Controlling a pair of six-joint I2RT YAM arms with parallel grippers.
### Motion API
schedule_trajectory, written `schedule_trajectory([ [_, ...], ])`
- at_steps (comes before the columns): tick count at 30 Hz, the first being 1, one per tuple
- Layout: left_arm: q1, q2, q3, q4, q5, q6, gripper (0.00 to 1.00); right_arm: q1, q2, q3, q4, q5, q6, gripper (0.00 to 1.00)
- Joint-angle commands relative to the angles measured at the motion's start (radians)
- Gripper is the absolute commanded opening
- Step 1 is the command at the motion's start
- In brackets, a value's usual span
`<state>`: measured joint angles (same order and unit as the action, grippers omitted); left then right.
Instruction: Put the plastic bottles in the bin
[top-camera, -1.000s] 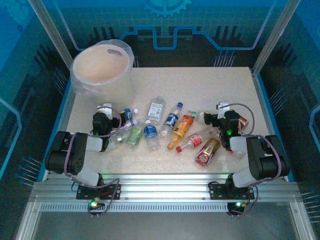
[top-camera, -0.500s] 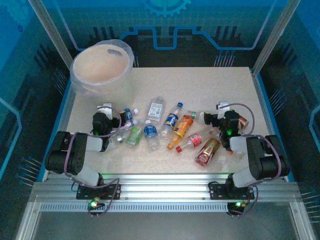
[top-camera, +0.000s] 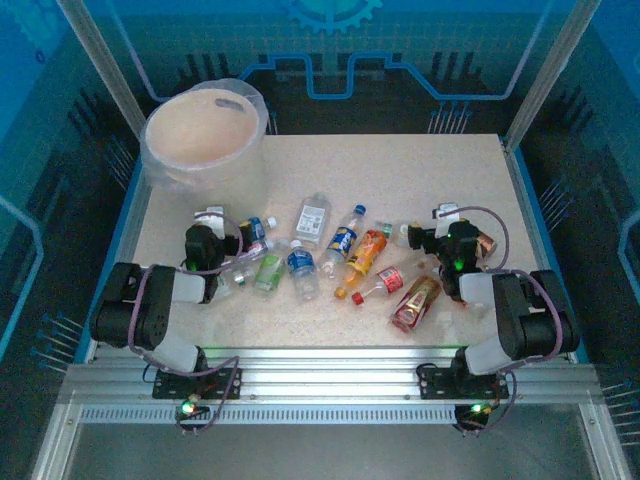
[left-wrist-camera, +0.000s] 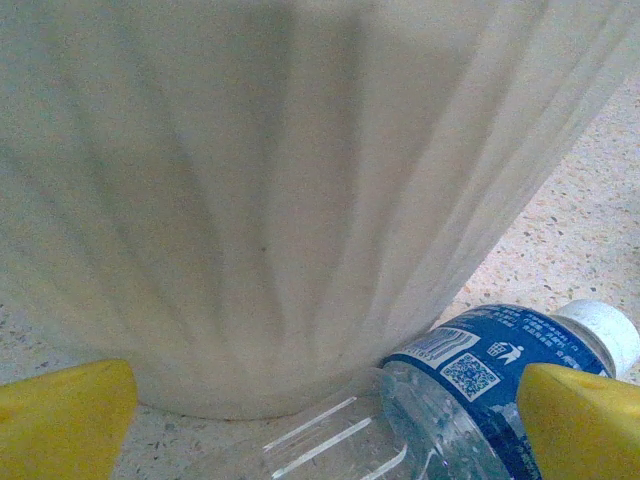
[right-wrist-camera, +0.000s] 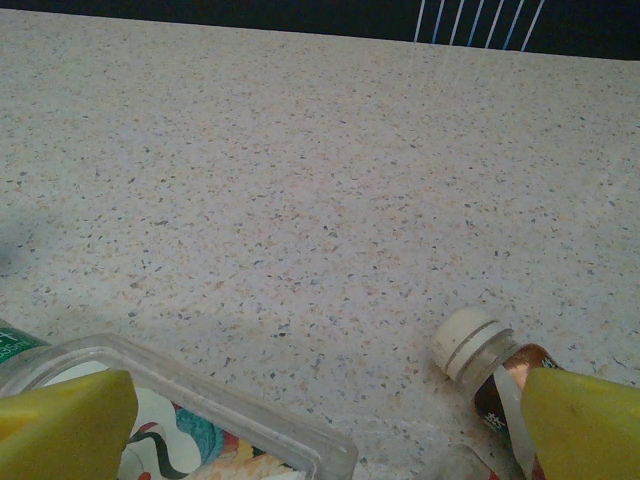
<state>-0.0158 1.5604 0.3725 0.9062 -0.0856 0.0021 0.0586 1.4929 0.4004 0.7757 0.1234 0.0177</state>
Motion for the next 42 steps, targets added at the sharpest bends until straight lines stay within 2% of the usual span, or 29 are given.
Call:
schedule_trajectory([
  [1,0.005,-0.008,0.014,0.009,0.005,0.003,0.99,0.007,0.011,0.019,0.004,0.008,-0.003,1.00],
  [15,0.005,-0.044,-0.025,0.050,-0.048,-0.015,0.99,0.006,0.009,0.017,0.007,0.007,-0.004,1.00],
  [22,0.005,-0.125,-0.049,0.025,-0.064,-0.019,0.99,0.006,-0.055,0.064,-0.131,0.012,-0.005,1.00],
  [28,0.005,-0.266,-0.086,-0.015,-0.079,-0.024,0.99,0.007,-0.130,0.111,-0.280,0.045,0.016,1.00],
  [33,0.005,-0.452,-0.077,-0.193,-0.097,-0.062,0.99,0.011,-0.202,0.133,-0.371,0.062,0.035,1.00],
  [42,0.004,-0.813,-0.006,-0.693,-0.100,-0.295,0.99,0.055,-0.267,0.192,-0.530,0.116,0.059,1.00],
])
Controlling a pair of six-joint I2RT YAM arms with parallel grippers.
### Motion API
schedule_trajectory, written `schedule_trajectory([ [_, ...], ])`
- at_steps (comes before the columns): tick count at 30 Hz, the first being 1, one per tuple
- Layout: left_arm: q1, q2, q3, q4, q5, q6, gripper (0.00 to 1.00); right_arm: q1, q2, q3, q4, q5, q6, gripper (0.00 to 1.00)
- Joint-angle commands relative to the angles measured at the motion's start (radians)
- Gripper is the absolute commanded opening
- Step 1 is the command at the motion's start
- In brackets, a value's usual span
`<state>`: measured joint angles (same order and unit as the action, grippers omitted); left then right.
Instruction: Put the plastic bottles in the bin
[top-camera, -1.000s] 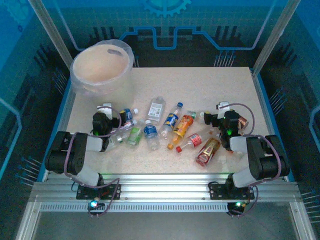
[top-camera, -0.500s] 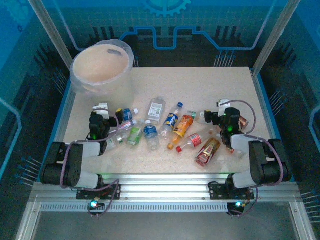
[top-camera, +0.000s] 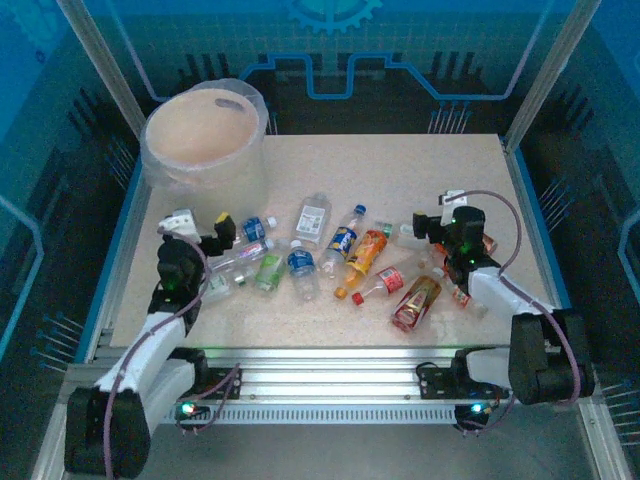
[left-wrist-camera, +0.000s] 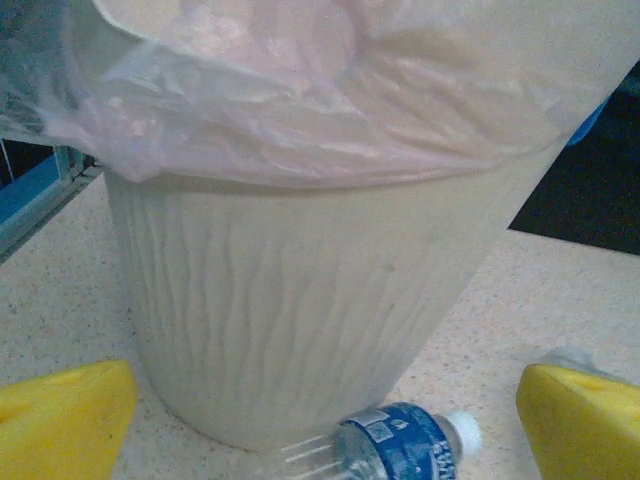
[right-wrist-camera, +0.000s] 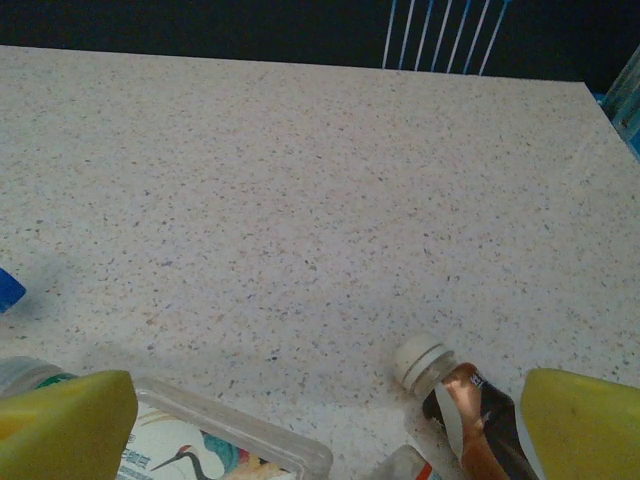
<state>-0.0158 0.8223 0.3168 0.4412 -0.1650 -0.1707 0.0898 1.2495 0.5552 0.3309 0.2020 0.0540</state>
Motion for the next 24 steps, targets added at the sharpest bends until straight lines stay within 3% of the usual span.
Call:
schedule_trajectory([
  [1,0.005,-0.110,0.069,-0.306,-0.023,-0.154,0.99,0.032,-0.026,0.045,-0.101,0.049,0.026,1.00],
  [8,0.005,-0.266,0.180,-0.788,-0.115,-0.427,0.99,0.064,0.003,0.081,-0.144,0.106,0.032,1.00],
  [12,0.005,-0.263,0.237,-0.982,-0.089,-0.503,0.99,0.076,0.020,0.116,-0.193,0.146,0.044,1.00],
  [19,-0.058,-0.095,0.440,-1.220,-0.061,-0.276,0.99,0.080,0.004,0.125,-0.227,0.221,0.058,1.00],
  [24,-0.151,0.041,0.521,-1.208,-0.069,-0.027,0.99,0.079,-0.017,0.119,-0.227,0.256,0.061,1.00],
])
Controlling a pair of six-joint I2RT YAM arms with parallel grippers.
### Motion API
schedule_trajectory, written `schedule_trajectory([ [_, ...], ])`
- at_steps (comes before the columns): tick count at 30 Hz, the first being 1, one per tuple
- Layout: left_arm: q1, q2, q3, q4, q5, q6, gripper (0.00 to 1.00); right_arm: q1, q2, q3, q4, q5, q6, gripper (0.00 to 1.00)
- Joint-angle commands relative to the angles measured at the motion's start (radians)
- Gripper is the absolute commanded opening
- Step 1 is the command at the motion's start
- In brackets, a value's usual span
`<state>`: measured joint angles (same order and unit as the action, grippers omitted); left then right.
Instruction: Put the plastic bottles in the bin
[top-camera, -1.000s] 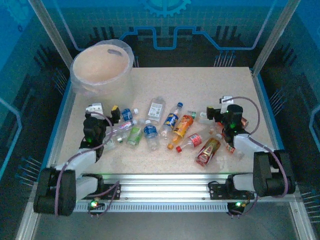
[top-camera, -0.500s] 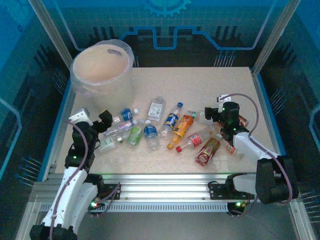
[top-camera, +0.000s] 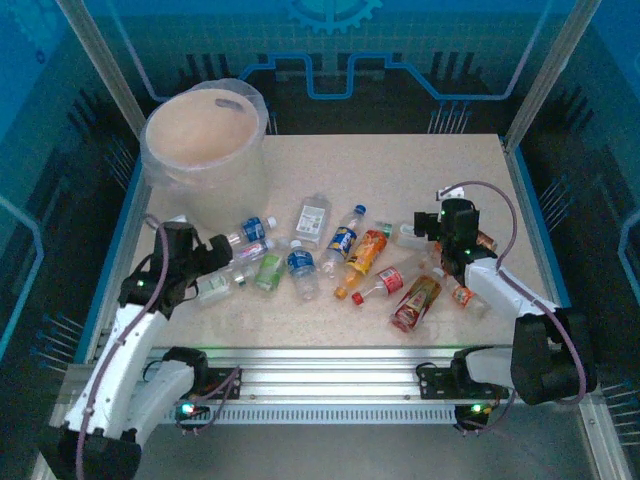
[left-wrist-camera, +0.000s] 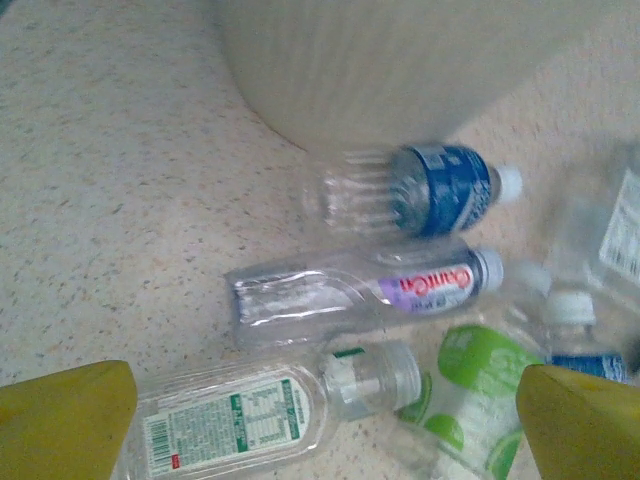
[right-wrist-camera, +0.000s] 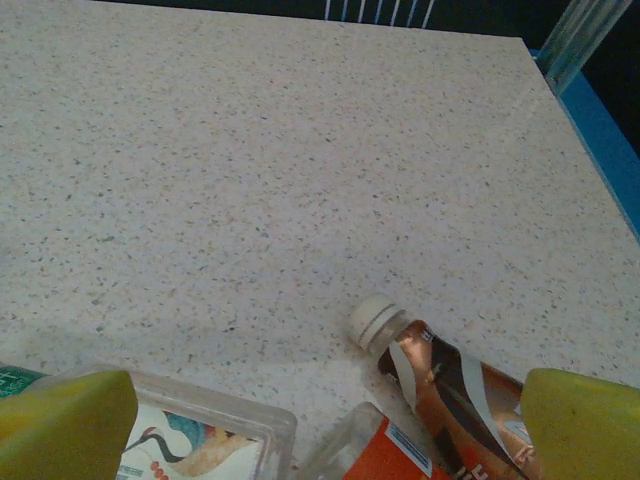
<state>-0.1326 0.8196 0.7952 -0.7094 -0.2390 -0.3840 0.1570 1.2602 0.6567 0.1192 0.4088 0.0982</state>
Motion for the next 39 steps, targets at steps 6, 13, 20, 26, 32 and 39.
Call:
schedule_trajectory([
  [6,-0.071,0.214,0.124,-0.072,0.043,0.536,0.99,0.012,-0.031,0.014,-0.022,0.110,0.012,1.00],
  [13,-0.067,0.330,0.137,-0.226,0.047,0.843,0.99,0.008,-0.012,0.018,-0.018,0.138,0.011,1.00],
  [20,-0.049,0.285,0.105,-0.290,0.126,0.886,0.99,0.007,-0.011,0.019,-0.020,0.134,0.020,1.00],
  [26,-0.004,0.370,0.092,-0.329,0.117,0.904,0.99,0.005,-0.017,0.008,-0.010,0.129,0.021,1.00],
  [32,0.022,0.411,0.086,-0.327,0.110,0.906,0.97,0.005,-0.013,0.010,-0.012,0.122,0.022,1.00],
  [39,0.021,0.501,0.071,-0.334,0.087,0.909,0.97,0.004,-0.019,0.005,-0.007,0.122,0.021,1.00],
])
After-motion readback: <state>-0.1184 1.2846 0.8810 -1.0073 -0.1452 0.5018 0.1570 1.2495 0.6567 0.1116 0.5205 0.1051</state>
